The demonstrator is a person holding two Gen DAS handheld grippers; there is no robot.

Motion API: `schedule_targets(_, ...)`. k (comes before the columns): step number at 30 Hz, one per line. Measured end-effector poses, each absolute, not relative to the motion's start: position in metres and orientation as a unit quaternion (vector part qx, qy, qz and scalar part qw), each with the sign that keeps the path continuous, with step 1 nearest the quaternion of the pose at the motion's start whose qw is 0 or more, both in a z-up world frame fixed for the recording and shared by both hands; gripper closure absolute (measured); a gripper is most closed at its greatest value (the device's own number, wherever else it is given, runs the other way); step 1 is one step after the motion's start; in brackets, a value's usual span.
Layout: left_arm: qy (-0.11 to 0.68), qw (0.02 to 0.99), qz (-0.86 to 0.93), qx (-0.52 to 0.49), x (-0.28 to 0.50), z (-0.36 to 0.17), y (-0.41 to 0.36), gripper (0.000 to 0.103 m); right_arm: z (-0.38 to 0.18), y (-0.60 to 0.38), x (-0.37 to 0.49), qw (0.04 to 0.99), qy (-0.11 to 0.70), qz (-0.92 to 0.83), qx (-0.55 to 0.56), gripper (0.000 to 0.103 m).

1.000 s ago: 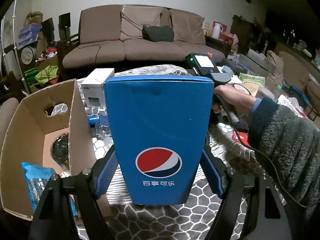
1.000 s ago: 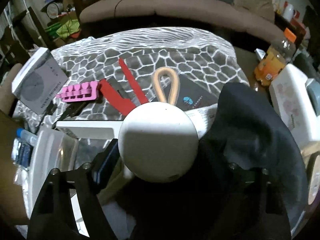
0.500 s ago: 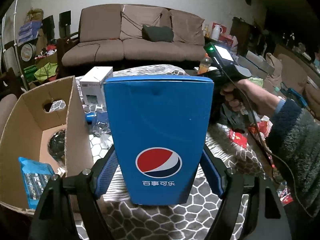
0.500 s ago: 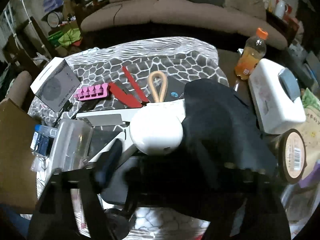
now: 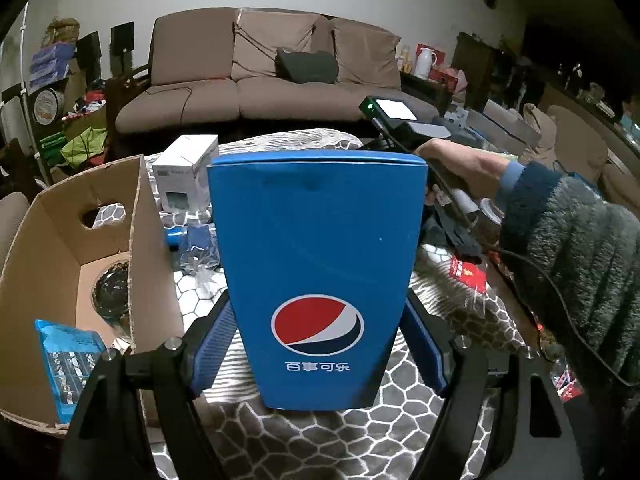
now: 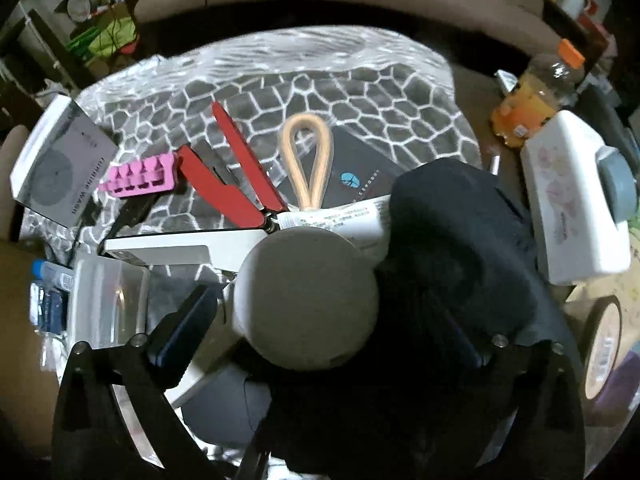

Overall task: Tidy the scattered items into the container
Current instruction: 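Close the right tool on the white round disc and lift it, then carry the Pepsi box in the left tool and white disc in the right tool to the box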

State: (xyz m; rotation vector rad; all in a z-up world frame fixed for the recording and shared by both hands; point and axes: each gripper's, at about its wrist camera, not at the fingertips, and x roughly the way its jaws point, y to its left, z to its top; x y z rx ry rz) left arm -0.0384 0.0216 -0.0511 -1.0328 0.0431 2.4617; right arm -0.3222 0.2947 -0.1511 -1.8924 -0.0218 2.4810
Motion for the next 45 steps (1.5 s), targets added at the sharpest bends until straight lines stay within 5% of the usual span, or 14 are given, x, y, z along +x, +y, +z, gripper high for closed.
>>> schedule_targets(6,0.026,0.240,0.892,-0.381,-0.037,-0.054,0.025,0.024,-0.170,0.295,-0.330,0.008,0.014,0.785,-0.620,0.001)
schedule_targets(9,0.025,0.239,0.892,-0.383,-0.038,-0.055,0.024,0.024,-0.168,0.299,-0.325,-0.012,0.051,0.785,-0.617,0.025)
schedule_targets(18,0.027,0.239,0.894,-0.379,-0.036,-0.056,0.026,0.024,-0.142,0.313,-0.293,-0.056,0.128,0.803,-0.579,0.026)
schedule_targets(24,0.024,0.239,0.899,-0.366,-0.033,-0.052,0.026,0.024,-0.073,0.303,-0.243,-0.052,0.062,0.861,-0.503,0.026)
schedule_targets(37,0.013,0.228,0.927,-0.296,-0.020,-0.027,0.016,0.024,0.091,0.282,-0.087,-0.070,0.059,0.951,-0.297,0.026)
schedule_targets(45,0.003,0.210,0.948,-0.240,-0.012,-0.012,0.006,0.024,0.136,0.261,-0.023,-0.044,0.059,0.974,-0.213,0.026)
